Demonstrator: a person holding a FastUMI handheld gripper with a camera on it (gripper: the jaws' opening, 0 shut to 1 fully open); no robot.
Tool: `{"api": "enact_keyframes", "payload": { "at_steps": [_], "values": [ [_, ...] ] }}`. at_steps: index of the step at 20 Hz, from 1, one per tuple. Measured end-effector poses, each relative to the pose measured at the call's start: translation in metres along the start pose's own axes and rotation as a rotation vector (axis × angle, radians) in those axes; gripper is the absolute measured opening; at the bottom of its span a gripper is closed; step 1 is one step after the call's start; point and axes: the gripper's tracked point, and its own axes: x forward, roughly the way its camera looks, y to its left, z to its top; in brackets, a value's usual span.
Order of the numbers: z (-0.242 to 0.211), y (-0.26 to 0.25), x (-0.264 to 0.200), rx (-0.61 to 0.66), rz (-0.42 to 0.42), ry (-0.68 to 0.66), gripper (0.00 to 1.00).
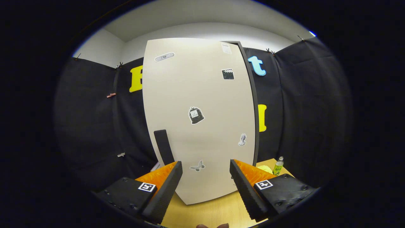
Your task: Open the shoe cabinet door, grab the shoes and put them into the shoe cabinet, then close the shoe cabinet door.
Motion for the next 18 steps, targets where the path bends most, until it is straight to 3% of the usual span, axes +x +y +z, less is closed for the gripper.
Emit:
{"api": "enact_keyframes", "payload": {
  "at_steps": [18],
  "values": [
    [-0.0017, -0.008, -0.0057, -0.025, -0.001, -0.012, 0.98]
  ]
}}
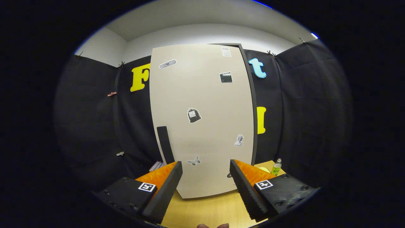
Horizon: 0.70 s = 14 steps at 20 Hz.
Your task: Open the shoe cabinet door, grab the shoes and put them into the shoe cabinet, then close the shoe cabinet door.
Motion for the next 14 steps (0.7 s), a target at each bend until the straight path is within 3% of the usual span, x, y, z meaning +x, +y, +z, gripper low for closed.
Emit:
{"api": "enact_keyframes", "payload": {
  "at_steps": [14],
  "values": [
    [-0.0044, 0.0011, 0.0044, 0.001, 0.0, 0.012, 0.98]
  ]
}}
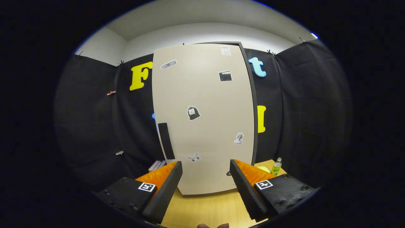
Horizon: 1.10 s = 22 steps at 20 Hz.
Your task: Open the shoe cabinet door, grab the shoes and put them into the shoe cabinet, then close the shoe cabinet door.
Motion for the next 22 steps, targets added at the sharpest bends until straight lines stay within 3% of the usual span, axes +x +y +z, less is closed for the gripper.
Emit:
{"api": "enact_keyframes", "payload": {
  "at_steps": [22],
  "values": [
    [-0.0028, -0.0017, 0.0077, 0.002, -0.006, 0.003, 0.98]
  ]
}}
